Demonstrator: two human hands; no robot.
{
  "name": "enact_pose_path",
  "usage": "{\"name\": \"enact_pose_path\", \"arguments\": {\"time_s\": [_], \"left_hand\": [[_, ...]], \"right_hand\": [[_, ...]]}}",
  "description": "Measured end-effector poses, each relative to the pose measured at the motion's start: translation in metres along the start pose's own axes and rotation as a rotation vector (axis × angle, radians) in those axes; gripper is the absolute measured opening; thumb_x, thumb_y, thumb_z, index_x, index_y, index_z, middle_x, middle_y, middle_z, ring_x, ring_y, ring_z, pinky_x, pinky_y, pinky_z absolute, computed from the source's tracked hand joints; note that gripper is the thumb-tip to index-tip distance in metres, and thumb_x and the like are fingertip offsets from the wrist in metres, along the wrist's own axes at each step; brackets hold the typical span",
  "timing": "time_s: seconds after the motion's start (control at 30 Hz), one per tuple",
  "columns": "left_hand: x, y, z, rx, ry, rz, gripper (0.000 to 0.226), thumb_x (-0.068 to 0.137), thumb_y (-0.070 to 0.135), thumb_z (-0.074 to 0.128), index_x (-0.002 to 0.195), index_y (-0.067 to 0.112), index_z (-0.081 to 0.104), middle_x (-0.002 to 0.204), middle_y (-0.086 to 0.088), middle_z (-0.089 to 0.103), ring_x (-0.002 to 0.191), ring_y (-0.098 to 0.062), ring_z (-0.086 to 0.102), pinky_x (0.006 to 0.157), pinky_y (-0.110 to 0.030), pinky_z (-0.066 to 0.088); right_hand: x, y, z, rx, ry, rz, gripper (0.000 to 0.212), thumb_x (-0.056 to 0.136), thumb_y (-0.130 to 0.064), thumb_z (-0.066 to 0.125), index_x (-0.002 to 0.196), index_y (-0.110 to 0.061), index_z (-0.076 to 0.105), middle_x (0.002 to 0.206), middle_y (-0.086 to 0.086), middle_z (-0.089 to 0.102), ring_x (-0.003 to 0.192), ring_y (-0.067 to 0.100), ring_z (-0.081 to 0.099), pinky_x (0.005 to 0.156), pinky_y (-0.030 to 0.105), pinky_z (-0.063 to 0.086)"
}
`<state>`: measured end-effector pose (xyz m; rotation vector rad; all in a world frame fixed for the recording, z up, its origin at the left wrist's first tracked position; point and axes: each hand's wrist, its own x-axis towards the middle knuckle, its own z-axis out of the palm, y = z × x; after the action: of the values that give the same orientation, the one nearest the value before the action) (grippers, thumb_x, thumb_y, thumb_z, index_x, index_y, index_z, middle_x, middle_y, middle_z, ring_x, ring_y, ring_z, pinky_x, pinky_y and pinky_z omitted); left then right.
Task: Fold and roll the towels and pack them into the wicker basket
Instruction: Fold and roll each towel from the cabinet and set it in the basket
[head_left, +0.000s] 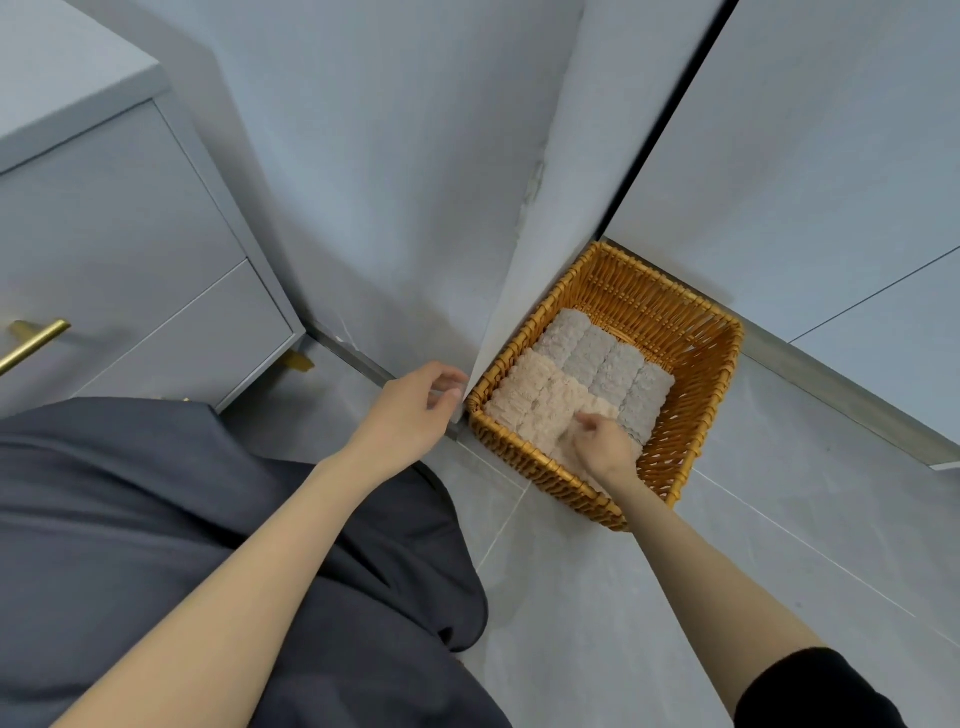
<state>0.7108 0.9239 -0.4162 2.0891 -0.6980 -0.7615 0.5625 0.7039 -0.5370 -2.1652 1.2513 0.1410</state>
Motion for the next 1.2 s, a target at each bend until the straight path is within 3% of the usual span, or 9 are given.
{"name": "enact_pose_path", "arguments": {"time_s": [0.13,0.27,0.4,0.57,0.7,0.8,0.9,1.2], "left_hand": [[-0.009,0.003,-0.006,-0.03,0.023,0.006,0.022,0.1,0.023,0.046,0.12,0.026,0.055,0.113,0.014,0.057,0.099,0.0,0.051,0.065,-0.002,0.036],[-0.021,0.007,-0.017,-0.084,0.055,0.026,0.021,0.099,0.022,0.047,0.117,0.028,0.055,0.118,0.01,0.06,0.104,-0.003,0.053,0.073,-0.005,0.036],[-0.035,0.02,-0.037,-0.104,0.105,0.053,0.025,0.099,0.02,0.047,0.123,0.023,0.055,0.121,0.007,0.061,0.106,-0.006,0.053,0.083,-0.014,0.037],[-0.053,0.043,-0.084,-0.12,0.209,0.112,0.027,0.1,0.019,0.045,0.125,0.02,0.054,0.12,0.006,0.061,0.105,-0.01,0.056,0.09,-0.026,0.044],[-0.069,0.051,-0.135,-0.116,0.34,0.155,0.024,0.099,0.018,0.046,0.121,0.022,0.056,0.115,0.01,0.061,0.09,0.004,0.054,0.07,-0.01,0.042],[-0.087,0.055,-0.18,-0.095,0.454,0.167,0.023,0.098,0.016,0.047,0.118,0.021,0.056,0.112,0.009,0.062,0.088,0.007,0.053,0.066,-0.001,0.038],[-0.108,0.059,-0.223,-0.057,0.589,0.177,0.023,0.096,0.015,0.049,0.115,0.02,0.06,0.109,0.01,0.065,0.086,0.007,0.055,0.067,0.001,0.038],[-0.191,0.014,-0.318,0.124,0.812,-0.001,0.028,0.098,0.021,0.046,0.123,0.02,0.057,0.119,0.007,0.061,0.097,-0.008,0.054,0.08,-0.022,0.039]], "right_hand": [[-0.026,-0.024,-0.022,0.085,-0.022,-0.146,0.031,0.094,-0.014,0.048,0.122,-0.015,0.06,0.122,0.003,0.061,0.103,0.017,0.06,0.088,0.033,0.051],[-0.062,-0.056,-0.046,0.127,-0.117,-0.323,0.023,0.096,-0.018,0.05,0.115,-0.024,0.062,0.108,-0.008,0.062,0.089,0.004,0.059,0.074,0.019,0.049],[-0.103,-0.095,-0.07,0.099,-0.194,-0.483,0.018,0.096,-0.025,0.051,0.107,-0.038,0.058,0.098,-0.019,0.062,0.087,-0.002,0.059,0.074,0.016,0.048],[-0.139,-0.148,-0.093,0.129,-0.182,-0.633,0.022,0.096,-0.027,0.052,0.116,-0.029,0.061,0.1,-0.015,0.063,0.086,0.002,0.06,0.075,0.017,0.048],[-0.157,-0.201,-0.111,0.184,-0.142,-0.727,0.02,0.096,-0.026,0.052,0.113,-0.028,0.063,0.099,-0.017,0.062,0.084,0.001,0.06,0.072,0.013,0.045],[-0.168,-0.25,-0.12,0.216,-0.156,-0.803,0.02,0.096,-0.023,0.052,0.112,-0.029,0.063,0.099,-0.015,0.064,0.083,-0.001,0.059,0.072,0.01,0.045],[-0.178,-0.298,-0.126,0.225,-0.147,-0.88,0.021,0.095,-0.02,0.052,0.109,-0.031,0.062,0.098,-0.016,0.065,0.083,0.0,0.06,0.07,0.008,0.045],[-0.216,-0.417,-0.118,0.257,-0.217,-1.068,0.024,0.093,-0.017,0.053,0.11,-0.031,0.063,0.102,-0.015,0.066,0.086,0.004,0.06,0.072,0.006,0.042]]}}
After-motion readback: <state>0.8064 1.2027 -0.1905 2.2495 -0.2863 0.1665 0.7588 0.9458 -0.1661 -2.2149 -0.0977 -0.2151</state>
